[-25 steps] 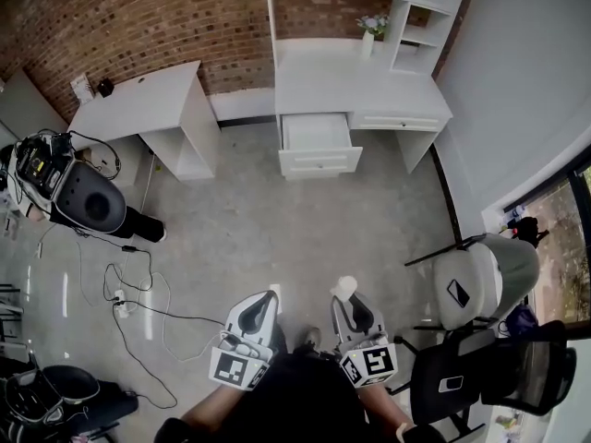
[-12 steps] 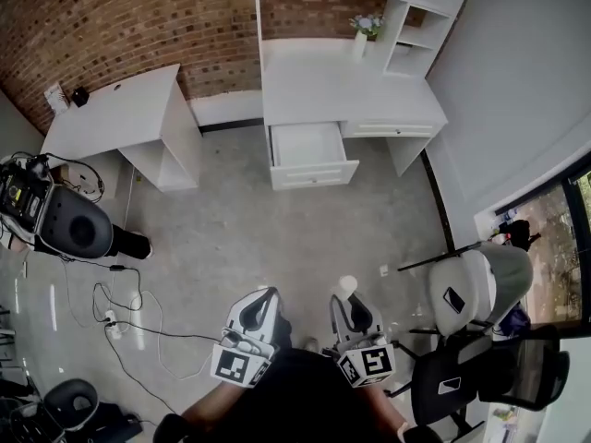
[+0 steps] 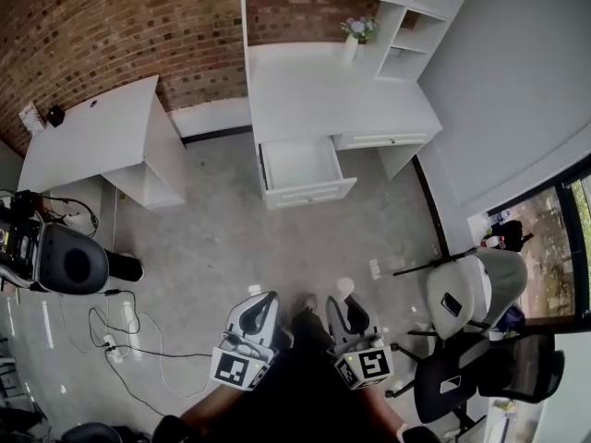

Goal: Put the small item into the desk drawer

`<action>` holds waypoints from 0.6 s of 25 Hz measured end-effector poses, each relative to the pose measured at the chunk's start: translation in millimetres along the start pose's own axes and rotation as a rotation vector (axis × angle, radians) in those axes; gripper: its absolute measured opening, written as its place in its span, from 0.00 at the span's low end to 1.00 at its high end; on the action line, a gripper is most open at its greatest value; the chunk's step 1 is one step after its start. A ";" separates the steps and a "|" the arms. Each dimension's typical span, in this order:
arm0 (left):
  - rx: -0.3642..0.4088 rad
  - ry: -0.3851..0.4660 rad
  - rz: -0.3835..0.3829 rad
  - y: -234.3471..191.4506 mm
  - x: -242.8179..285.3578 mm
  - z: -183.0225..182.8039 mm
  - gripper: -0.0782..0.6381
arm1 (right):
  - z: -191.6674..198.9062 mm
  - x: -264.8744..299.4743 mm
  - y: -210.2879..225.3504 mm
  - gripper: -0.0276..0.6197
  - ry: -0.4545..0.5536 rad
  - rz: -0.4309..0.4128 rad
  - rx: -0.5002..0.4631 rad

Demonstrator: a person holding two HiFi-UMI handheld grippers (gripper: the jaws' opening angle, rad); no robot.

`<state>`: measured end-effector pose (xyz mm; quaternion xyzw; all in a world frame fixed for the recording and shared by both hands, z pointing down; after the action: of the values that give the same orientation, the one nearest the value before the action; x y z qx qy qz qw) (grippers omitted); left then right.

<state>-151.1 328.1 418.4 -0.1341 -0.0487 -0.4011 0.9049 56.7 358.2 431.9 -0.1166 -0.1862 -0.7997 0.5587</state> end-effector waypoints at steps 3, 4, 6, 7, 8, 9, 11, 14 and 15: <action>-0.007 -0.009 -0.011 -20.3 28.0 -4.3 0.14 | -11.7 31.9 16.9 0.26 -0.004 -0.008 0.005; -0.010 -0.013 -0.016 -27.0 38.5 -6.6 0.14 | -15.8 43.1 24.4 0.26 -0.006 -0.014 0.003; -0.009 -0.017 -0.030 -40.4 60.5 -11.8 0.14 | -25.3 65.7 39.9 0.26 -0.005 -0.027 0.009; -0.005 -0.018 -0.038 -47.4 73.4 -15.1 0.14 | -31.3 78.0 48.8 0.26 -0.002 -0.034 0.013; 0.000 -0.019 -0.044 -54.5 88.2 -19.0 0.14 | -38.1 91.3 58.6 0.26 0.004 -0.042 0.018; 0.004 -0.021 -0.050 -61.5 104.3 -23.4 0.14 | -45.1 105.2 69.2 0.26 0.012 -0.052 0.021; 0.013 -0.022 -0.062 -74.1 137.2 -33.4 0.14 | -58.3 133.1 91.5 0.26 0.030 -0.074 0.009; 0.037 -0.011 -0.089 -89.3 182.2 -54.1 0.14 | -81.4 172.0 125.0 0.26 0.048 -0.099 -0.007; 0.041 -0.005 -0.098 -93.4 194.7 -61.4 0.14 | -90.1 182.6 135.4 0.26 0.052 -0.107 -0.003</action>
<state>-90.2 112.1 416.6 -0.1136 -0.0656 -0.4436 0.8866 121.9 122.9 445.3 -0.0866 -0.1763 -0.8315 0.5196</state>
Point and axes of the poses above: the fingertips, and each gripper's own axes: x forward along the fingers, y to its right, z out of its underside, the point moved 8 cm from there along -x, backward along the fingers, and after that the axes turned 13 degrees about -y, right-handed, at the moved point
